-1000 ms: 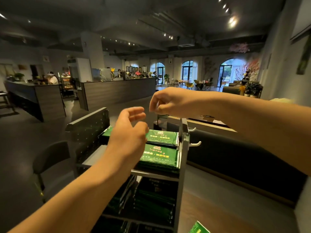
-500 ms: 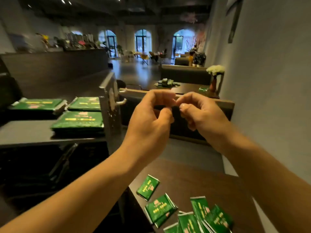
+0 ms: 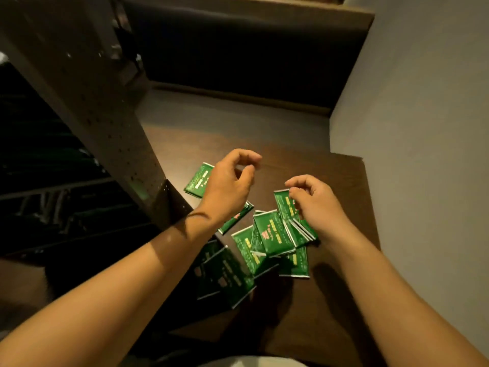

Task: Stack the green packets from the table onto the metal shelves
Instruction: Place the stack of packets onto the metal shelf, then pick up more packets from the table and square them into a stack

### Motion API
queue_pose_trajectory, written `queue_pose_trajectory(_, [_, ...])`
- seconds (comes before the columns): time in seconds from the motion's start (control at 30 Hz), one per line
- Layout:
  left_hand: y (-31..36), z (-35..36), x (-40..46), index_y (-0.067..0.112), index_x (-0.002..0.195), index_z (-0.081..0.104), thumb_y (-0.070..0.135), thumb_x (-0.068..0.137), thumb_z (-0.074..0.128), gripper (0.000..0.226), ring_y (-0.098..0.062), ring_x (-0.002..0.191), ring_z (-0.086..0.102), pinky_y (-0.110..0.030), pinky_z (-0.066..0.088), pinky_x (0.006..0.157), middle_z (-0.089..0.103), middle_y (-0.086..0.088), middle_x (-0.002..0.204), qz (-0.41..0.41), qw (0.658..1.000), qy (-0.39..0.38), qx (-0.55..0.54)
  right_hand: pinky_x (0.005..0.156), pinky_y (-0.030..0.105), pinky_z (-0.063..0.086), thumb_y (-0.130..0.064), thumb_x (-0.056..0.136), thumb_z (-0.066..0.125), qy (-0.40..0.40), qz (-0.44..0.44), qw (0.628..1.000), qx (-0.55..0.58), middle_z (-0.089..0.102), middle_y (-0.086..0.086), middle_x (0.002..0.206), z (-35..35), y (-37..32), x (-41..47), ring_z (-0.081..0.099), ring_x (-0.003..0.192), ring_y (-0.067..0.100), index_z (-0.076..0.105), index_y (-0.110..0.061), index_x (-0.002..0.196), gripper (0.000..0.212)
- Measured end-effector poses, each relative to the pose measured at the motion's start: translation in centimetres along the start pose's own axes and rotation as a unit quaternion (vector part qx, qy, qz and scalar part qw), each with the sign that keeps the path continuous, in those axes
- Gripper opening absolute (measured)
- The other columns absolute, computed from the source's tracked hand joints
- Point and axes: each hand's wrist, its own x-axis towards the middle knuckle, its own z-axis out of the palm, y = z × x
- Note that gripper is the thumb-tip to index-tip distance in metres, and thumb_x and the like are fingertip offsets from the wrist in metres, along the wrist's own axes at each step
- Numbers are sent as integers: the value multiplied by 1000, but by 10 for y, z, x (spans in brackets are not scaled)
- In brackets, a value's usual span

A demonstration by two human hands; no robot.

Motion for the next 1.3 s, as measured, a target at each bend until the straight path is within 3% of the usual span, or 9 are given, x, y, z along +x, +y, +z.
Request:
queue_pose_trajectory(0.17, [-73, 14, -16, 24, 97, 61, 8, 92, 53, 18, 2, 73, 60, -23, 51, 69, 66, 9, 94, -48, 995, -48, 79, 49, 26, 29, -9, 96, 48, -42, 114, 992, -46, 51, 0, 72, 34, 68, 3, 39, 54, 13, 63, -20, 99, 18])
queue_pose_trajectory(0.3, [-118, 6, -39, 22, 95, 61, 8, 86, 60, 17, -14, 84, 64, -35, 54, 77, 64, 2, 94, -36, 978, -93, 185, 51, 25, 34, -14, 95, 53, -85, 121, 984, -98, 54, -5, 73, 64, 98, -7, 44, 54, 9, 62, -22, 96, 12])
queue_pose_trajectory(0.43, [-137, -6, -64, 27, 123, 49, 28, 86, 62, 38, -25, 119, 46, -44, 47, 94, 46, -2, 131, -246, 895, -62, 367, 77, 26, 46, -15, 93, 58, -168, 104, 964, -178, 61, -9, 96, 101, 112, -27, 59, 89, 12, 60, -23, 99, 11])
queue_pose_trajectory(0.57, [-141, -1, -82, 24, 143, 27, 22, 87, 62, 66, -33, 132, 31, -52, 42, 101, 25, -7, 147, -452, 864, 43, 217, 99, 30, 43, -9, 92, 56, -214, 78, 937, -263, 55, 3, 123, 125, 119, -41, 53, 114, 21, 56, -16, 122, 31])
queue_pose_trajectory(0.7, [-152, 7, -97, 24, 143, 21, 16, 86, 61, 70, -35, 128, 38, -50, 40, 104, 31, -11, 143, -538, 831, 127, 64, 95, 28, 36, -4, 92, 51, -226, 47, 925, -303, 47, 13, 132, 142, 127, -50, 47, 121, 29, 52, -5, 129, 37])
queue_pose_trajectory(0.9, [-151, 9, -100, 20, 140, 28, 12, 89, 58, 60, -32, 114, 52, -42, 46, 94, 49, -9, 127, -550, 821, 151, -28, 92, 28, 39, -6, 94, 53, -218, 83, 950, -209, 54, 15, 127, 154, 125, -45, 52, 113, 25, 56, -4, 127, 34])
queue_pose_trajectory(1.03, [-147, 6, -102, 18, 111, 52, 10, 92, 54, 21, -23, 96, 57, -33, 43, 82, 61, -8, 111, -518, 848, 112, -31, 86, 35, 50, -1, 92, 50, -231, 137, 959, -96, 61, 6, 110, 156, 123, -41, 57, 102, 22, 57, -31, 104, 34])
queue_pose_trajectory(1.2, [-140, -5, -94, 19, 129, 50, 15, 93, 56, 36, -20, 110, 55, -30, 40, 87, 58, -2, 120, -419, 904, 88, 19, 88, 45, 55, -11, 95, 55, -142, 203, 968, 39, 63, 4, 108, 154, 114, -25, 64, 98, 22, 58, -23, 108, 19])
queue_pose_trajectory(1.3, [-135, -11, -65, 21, 130, 48, 20, 92, 59, 39, -18, 103, 53, -37, 47, 91, 55, 2, 113, -357, 931, 57, 47, 80, 34, 56, -8, 95, 53, -56, 210, 973, 79, 59, 3, 114, 146, 111, -12, 61, 95, 16, 57, -26, 105, 20])
